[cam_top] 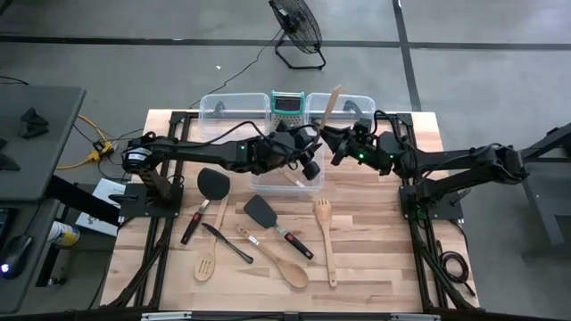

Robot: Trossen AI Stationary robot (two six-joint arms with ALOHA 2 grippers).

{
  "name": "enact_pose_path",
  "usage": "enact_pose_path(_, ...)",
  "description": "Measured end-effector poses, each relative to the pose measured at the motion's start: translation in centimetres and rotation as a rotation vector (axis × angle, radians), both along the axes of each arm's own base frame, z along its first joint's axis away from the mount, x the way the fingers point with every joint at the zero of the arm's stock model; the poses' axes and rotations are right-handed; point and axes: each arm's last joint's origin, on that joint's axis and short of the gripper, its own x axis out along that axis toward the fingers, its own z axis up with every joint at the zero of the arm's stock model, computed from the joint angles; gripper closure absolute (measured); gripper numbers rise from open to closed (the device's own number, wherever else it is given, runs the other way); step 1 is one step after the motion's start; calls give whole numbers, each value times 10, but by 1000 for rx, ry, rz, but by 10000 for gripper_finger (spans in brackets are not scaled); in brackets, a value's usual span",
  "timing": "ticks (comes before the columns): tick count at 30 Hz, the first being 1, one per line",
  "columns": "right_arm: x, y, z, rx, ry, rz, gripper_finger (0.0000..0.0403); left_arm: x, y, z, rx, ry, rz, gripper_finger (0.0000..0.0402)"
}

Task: Pick & Place Kitchen Items
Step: Put the light brown spatula into the left transparent bin

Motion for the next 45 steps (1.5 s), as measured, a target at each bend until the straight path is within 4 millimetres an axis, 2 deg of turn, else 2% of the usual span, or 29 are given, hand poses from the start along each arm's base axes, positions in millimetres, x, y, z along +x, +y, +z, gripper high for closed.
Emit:
enact_pose_path(6,0,1,1,-1,-4,16,333,-1,1,-2,-31,1,28,378)
enact_pose_path(15,-2,2,2,-66,36,70,363,-1,0,-2,-35,3,23,377)
enact_pose_path(23,-24,5,11,-63,85,96,309,-6,-2,3,-57,-5,-4,377)
enact_pose_path(32,-48,7,18,-42,110,95,236,-28,-2,32,-93,-88,-23,377)
enact_pose_path(36,-57,9,18,-15,131,120,224,-39,0,45,-137,-135,-35,377)
enact_pose_path(45,-67,11,17,-2,164,173,222,-54,18,53,-245,-149,-67,377)
